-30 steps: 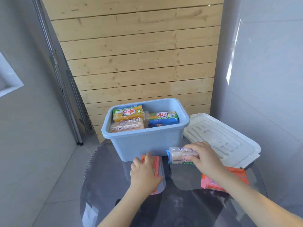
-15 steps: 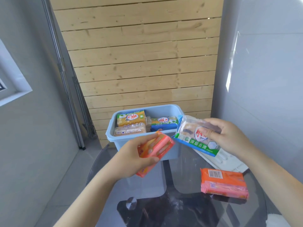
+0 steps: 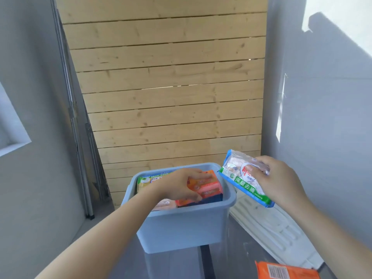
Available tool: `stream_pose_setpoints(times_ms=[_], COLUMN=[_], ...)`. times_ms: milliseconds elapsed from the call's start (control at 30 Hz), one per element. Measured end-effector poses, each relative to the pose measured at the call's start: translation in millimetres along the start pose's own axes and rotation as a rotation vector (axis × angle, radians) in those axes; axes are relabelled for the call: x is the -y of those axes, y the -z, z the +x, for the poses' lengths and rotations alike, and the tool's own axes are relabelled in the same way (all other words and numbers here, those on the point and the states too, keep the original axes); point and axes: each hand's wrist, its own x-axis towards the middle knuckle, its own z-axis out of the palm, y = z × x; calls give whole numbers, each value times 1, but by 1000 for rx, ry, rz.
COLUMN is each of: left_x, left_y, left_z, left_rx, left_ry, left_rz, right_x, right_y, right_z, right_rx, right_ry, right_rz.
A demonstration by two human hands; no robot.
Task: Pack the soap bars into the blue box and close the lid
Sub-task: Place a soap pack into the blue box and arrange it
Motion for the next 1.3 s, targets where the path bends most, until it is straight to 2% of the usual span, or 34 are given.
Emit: stream_pose_setpoints(times_ms=[233, 467, 567, 733, 833, 933, 1067, 1200, 1300], left_x=[27, 33, 36, 36, 32, 26, 24, 32, 39], left_y=[-10, -19, -21, -20, -13, -6, -3, -4, -5], left_z=[25, 26, 27, 20, 14, 9, 4, 1, -3], left_rx=[255, 303, 235, -44, -140, -170, -209, -315, -256], left_ry=[-35, -88, -48, 22, -60, -150, -54, 23, 126], left_rz=[0, 22, -30, -421, -623, -721, -475, -332, -145], right_x=[-19, -16, -14, -6, 4, 15, 32, 44, 41], right_y=[-18, -31, -31, -31, -34, -40, -53, -77, -97], right_z=[10, 16, 16, 16, 22, 31, 47, 55, 53], right_rx=[71, 86, 87, 111, 166, 289, 531, 640, 792], right_ry=[-31, -23, -15, 17, 67, 140, 223, 295, 279], right_rz=[59, 120, 115, 94, 76, 32, 17, -11, -85])
